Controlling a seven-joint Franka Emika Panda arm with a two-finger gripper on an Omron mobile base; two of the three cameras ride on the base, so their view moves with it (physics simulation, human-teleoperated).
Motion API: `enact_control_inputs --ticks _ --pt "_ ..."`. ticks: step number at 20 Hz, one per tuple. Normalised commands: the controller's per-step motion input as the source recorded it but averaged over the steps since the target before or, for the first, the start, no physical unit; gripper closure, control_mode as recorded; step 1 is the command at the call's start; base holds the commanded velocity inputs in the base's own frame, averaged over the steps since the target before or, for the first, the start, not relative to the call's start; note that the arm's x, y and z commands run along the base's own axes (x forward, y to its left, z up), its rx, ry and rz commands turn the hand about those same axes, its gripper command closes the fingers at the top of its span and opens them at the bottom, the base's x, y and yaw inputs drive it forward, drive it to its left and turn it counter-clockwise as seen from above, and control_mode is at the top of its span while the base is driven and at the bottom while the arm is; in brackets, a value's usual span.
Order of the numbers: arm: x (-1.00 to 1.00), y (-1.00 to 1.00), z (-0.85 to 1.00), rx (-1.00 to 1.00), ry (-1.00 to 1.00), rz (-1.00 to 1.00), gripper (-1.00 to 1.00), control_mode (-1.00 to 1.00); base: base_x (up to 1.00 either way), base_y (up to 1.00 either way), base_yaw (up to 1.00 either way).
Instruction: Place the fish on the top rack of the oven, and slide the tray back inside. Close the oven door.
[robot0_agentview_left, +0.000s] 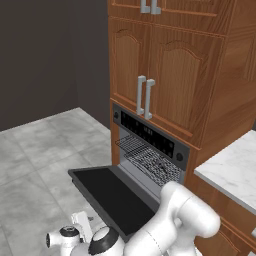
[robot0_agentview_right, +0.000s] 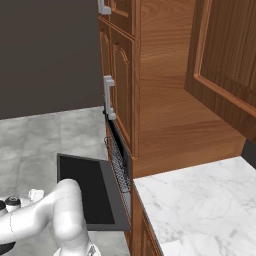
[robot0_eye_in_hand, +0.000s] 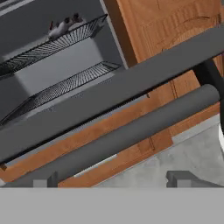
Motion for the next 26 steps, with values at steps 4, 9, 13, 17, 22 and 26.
enact_control_inputs --ticks 4,9,13,17,22,26 --pt "0.34 0.21 -0.49 0.07 0.10 0.06 -1.00 -1.00 0.00 0.00 0.00" --pt "0.62 -0.18 -0.13 0.10 0.03 0.01 -1.00 -1.00 0.00 0.00 0.00" --pt "0.78 -0.59 -0.01 0.17 0.03 0.00 -1.00 -1.00 0.00 0.00 0.00" --pt "0.83 -0.51 -0.21 0.11 0.08 0.00 -1.00 -1.00 0.00 0.00 0.00" --pt "0.66 -0.42 -0.44 0.05 0.14 0.00 -1.00 -1.00 0.00 0.00 0.00" --pt "0.30 -0.46 -0.24 0.00 0.11 0.00 -1.00 -1.00 0.00 0.00 0.00"
